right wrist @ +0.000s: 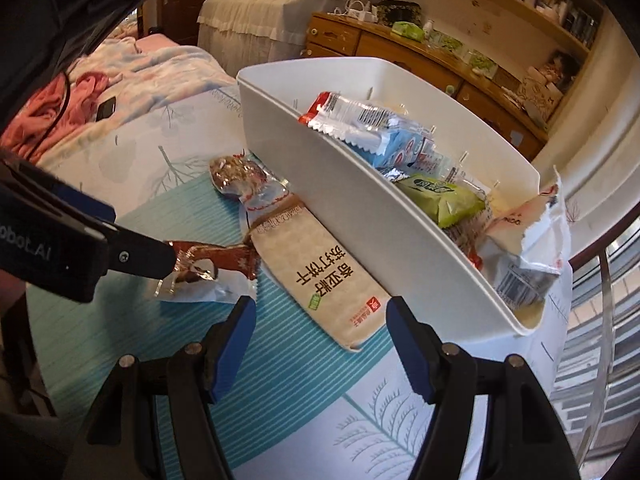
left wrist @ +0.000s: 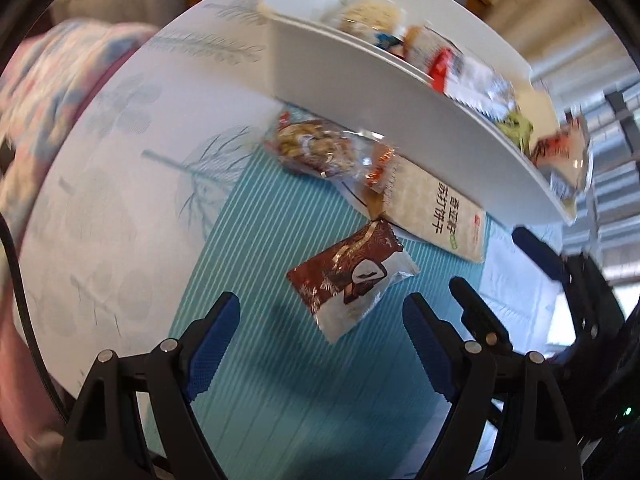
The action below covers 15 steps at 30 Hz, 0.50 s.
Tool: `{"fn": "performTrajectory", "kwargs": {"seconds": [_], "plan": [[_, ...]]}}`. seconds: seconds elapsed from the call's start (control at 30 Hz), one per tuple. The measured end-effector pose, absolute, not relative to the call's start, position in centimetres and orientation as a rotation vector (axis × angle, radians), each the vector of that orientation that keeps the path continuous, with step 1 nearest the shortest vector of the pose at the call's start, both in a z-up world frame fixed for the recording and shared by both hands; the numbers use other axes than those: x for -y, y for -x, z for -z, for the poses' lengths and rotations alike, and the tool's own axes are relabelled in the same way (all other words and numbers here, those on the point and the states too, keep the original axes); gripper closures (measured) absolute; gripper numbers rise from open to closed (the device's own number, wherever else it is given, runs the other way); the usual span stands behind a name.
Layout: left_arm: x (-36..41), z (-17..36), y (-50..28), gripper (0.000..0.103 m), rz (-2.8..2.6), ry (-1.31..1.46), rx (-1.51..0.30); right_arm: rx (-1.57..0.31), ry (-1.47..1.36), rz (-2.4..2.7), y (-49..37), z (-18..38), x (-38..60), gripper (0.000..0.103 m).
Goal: Organize snacks
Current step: 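Grasp the brown chocolate packet with the left tool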
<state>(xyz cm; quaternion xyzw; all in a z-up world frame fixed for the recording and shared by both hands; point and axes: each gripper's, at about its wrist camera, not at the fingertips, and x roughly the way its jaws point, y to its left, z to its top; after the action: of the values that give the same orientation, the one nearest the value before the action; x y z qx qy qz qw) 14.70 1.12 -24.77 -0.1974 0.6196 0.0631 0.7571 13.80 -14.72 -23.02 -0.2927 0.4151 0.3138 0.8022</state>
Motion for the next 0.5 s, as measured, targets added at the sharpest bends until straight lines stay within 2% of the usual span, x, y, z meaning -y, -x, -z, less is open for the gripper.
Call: {"fn": "performTrajectory", "kwargs": {"seconds": [0.5], "plan": [[1.9, 26.7, -18.4, 0.021, 0.025, 0.208, -1.373, -0.863, 0.627, -0.749, -15.4, 25.6, 15.2, 0.035]]}}
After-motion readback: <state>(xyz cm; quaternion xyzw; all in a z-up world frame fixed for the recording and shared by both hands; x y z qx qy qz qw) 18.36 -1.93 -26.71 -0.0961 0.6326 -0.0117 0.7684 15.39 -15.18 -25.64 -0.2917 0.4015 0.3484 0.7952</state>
